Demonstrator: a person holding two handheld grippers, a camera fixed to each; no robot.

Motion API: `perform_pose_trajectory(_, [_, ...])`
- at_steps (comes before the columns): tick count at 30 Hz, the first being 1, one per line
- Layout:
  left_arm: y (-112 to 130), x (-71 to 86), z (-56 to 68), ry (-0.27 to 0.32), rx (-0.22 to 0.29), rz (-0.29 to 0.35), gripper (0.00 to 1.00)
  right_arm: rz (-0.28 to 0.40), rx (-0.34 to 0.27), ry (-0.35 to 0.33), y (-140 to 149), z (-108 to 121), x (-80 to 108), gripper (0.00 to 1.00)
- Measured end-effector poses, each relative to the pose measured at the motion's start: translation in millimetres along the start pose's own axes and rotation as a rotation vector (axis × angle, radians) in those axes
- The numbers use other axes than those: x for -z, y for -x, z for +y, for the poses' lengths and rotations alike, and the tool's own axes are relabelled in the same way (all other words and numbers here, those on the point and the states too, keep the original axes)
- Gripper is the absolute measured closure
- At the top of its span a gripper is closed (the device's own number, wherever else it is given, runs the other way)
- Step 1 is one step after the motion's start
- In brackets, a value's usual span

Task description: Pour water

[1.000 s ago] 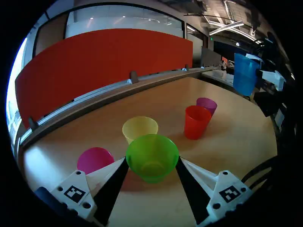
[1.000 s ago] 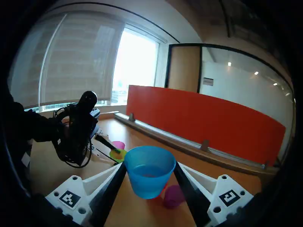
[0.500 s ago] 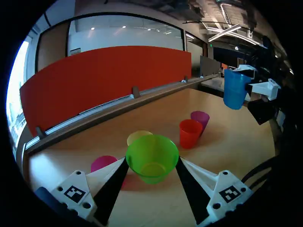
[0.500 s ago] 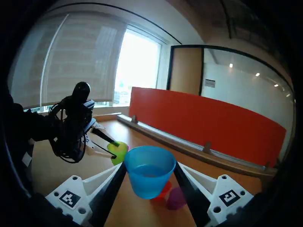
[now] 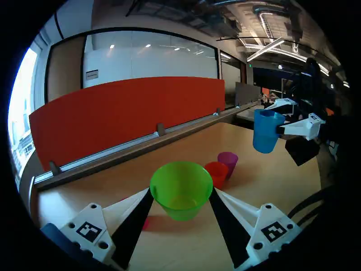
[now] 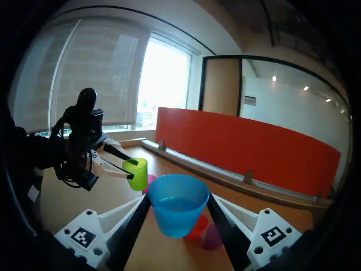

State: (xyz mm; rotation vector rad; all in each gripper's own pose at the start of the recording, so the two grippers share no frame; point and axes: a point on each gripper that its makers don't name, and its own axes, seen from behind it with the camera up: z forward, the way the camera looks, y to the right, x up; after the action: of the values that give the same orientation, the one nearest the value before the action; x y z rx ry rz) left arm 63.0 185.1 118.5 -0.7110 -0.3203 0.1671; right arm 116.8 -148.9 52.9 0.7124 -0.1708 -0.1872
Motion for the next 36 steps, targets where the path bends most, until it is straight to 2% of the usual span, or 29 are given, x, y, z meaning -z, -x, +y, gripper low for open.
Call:
perform_pose_trajectory(12, [-39.2,25.0,4.5,-0.003,0.002,0.082,0.14,0.017,-0.005,-0.005,-12.2,-4.4,2.4,0.08])
perform_pose_trajectory(17, [-48.2,32.8,9.0,0.007,0.018,0.105,0.14,0.017,-0.006,-0.01,-13.0,-7.6,2.6,0.09])
perform_pose_trajectory(25, [-61.2,44.9,11.7,-0.001,0.011,0.138,0.13,0.021,-0.007,-0.015,-15.0,-10.8,3.5,0.09])
perform_pose_trajectory(36, [-81.1,63.0,28.5,0.033,0.018,0.183,0.13,0.027,-0.01,-0.026,-21.1,-19.0,1.9,0.09])
